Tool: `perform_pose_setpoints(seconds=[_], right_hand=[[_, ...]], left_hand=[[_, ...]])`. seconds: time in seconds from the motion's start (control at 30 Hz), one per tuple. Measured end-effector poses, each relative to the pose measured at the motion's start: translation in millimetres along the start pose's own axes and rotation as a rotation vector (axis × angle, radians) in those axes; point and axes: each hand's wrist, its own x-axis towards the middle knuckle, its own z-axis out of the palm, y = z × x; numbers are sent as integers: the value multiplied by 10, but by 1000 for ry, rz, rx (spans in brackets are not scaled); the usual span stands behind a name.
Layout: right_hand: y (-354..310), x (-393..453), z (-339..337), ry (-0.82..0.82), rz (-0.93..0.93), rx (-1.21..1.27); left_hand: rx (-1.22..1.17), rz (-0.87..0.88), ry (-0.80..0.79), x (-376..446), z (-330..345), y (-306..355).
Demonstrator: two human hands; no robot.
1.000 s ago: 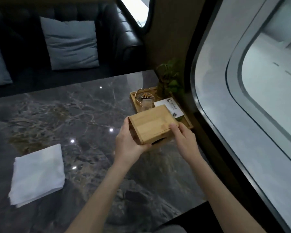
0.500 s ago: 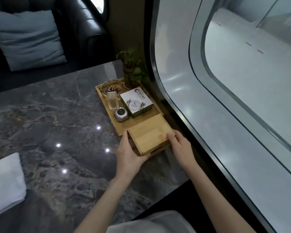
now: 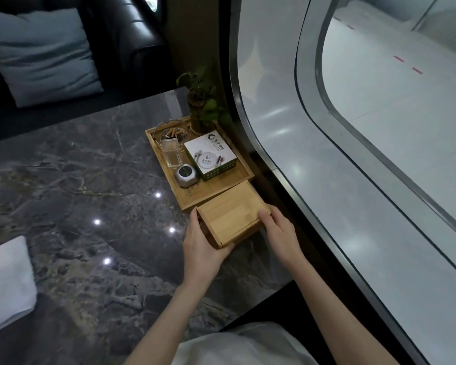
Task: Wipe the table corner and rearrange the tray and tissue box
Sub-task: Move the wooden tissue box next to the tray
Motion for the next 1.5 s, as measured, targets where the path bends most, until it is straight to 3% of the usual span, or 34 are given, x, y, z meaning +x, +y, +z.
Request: perform_pose_setpoints(seconds=[0.33, 0.5, 0.63, 0.73, 1.03, 1.2, 1.5], right_hand=[[11, -25, 8, 21, -24, -32], [-50, -187, 78, 185, -251, -275], [-15, -292, 195, 100, -396, -495], [60, -313, 248, 70, -386, -599], [66, -319, 138, 9, -99, -25], [28, -283, 92, 34, -127, -27], [-190, -75, 8, 92, -212, -85]], left_hand=[[62, 45, -106, -10, -101, -2], [190, 128, -179, 74, -313, 8], [264, 243, -210, 66, -372, 11], [253, 225, -224, 36, -317, 10], [80, 89, -172, 84, -200, -22], [40, 80, -168, 119, -236, 47], [-105, -197, -319, 326, -346, 79]])
